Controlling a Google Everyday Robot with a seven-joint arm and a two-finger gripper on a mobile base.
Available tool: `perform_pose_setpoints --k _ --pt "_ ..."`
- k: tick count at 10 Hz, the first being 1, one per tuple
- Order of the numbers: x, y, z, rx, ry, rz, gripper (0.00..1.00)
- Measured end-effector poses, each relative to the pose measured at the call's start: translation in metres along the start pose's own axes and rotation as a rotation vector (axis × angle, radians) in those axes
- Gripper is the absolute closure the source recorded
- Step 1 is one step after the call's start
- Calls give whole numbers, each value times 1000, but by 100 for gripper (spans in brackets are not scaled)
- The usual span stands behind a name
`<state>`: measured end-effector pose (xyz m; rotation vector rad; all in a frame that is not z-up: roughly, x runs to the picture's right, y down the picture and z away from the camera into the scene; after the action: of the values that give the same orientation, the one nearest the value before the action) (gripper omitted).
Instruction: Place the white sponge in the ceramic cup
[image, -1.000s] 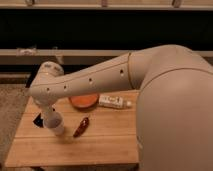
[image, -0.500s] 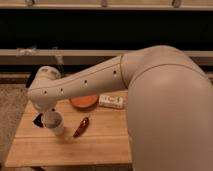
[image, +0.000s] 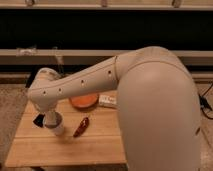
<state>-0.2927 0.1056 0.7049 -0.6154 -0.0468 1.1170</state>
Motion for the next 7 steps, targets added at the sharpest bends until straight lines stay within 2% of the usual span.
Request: perform_pose_setpoints --k 1,5,7 --pt "0 -1 1 3 2 3 20" --pt "0 -2 4 8 4 3 20" --pt "-2 -2 1 9 -9 4 20"
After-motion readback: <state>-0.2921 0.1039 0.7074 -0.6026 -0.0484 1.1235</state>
